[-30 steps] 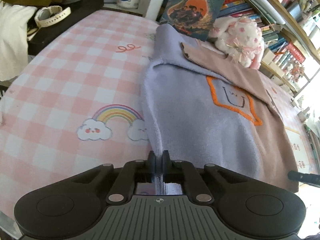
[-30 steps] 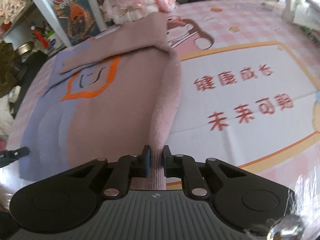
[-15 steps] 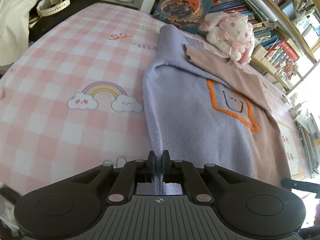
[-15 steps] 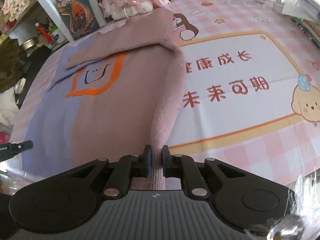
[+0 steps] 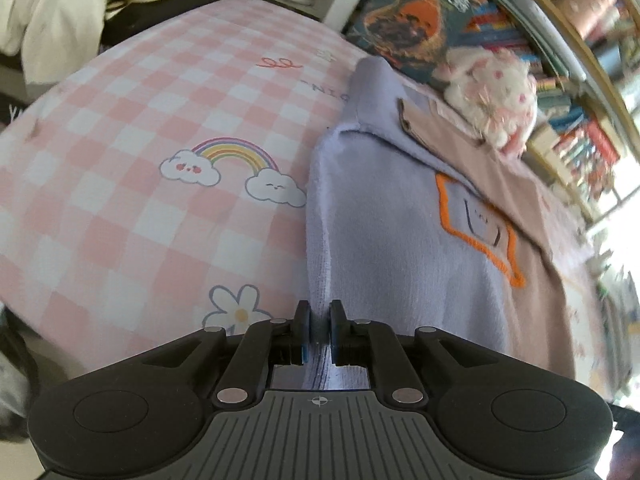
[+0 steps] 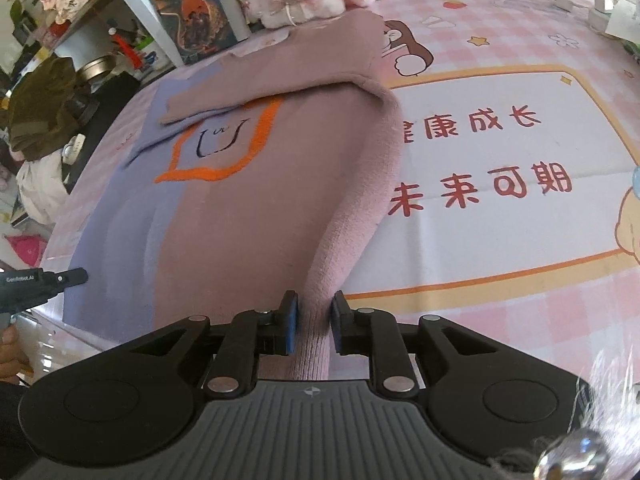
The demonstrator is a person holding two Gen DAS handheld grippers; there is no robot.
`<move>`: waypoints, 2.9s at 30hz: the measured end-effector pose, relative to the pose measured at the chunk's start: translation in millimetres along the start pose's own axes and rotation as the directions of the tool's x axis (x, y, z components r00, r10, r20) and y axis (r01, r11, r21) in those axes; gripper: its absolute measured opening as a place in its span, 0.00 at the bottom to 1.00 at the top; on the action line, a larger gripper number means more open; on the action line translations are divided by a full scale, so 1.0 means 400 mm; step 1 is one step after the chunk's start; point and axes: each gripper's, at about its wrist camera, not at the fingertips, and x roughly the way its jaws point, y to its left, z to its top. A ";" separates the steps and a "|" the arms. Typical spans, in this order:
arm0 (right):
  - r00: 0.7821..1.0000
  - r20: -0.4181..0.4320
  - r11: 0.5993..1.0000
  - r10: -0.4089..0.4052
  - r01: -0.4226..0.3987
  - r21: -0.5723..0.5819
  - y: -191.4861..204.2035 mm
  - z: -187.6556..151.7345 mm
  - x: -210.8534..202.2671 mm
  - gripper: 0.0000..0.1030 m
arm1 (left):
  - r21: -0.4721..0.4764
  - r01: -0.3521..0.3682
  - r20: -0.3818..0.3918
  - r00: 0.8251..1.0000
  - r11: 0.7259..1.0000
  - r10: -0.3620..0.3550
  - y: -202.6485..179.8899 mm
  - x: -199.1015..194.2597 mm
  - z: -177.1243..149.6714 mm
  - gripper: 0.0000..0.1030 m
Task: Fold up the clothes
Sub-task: 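Lift the sweater hem with both grippers toward the folded sleeves, then lay the hem over the sleeves with both grippers and open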
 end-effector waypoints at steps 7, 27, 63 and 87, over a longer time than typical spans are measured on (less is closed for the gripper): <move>1.000 -0.006 1.000 0.025 -0.025 0.010 -0.016 -0.011 -0.011 0.09 | -0.024 0.011 0.004 1.000 1.000 -0.011 0.002 -0.027 -0.022 0.04; 0.990 -0.001 0.983 0.143 -0.142 0.114 -0.090 -0.130 -0.168 0.09 | -0.204 0.135 0.035 0.991 0.970 -0.131 0.019 -0.152 -0.159 0.04; 0.934 0.300 0.830 0.192 -0.318 0.458 -0.190 0.377 -0.029 0.10 | -0.361 0.282 0.111 0.959 0.889 -0.259 -0.077 0.155 0.306 0.10; 0.935 0.211 0.936 -0.285 0.319 -0.149 -0.021 0.482 0.194 0.08 | 0.381 0.013 0.117 0.991 0.924 -0.062 -0.231 0.278 0.341 0.05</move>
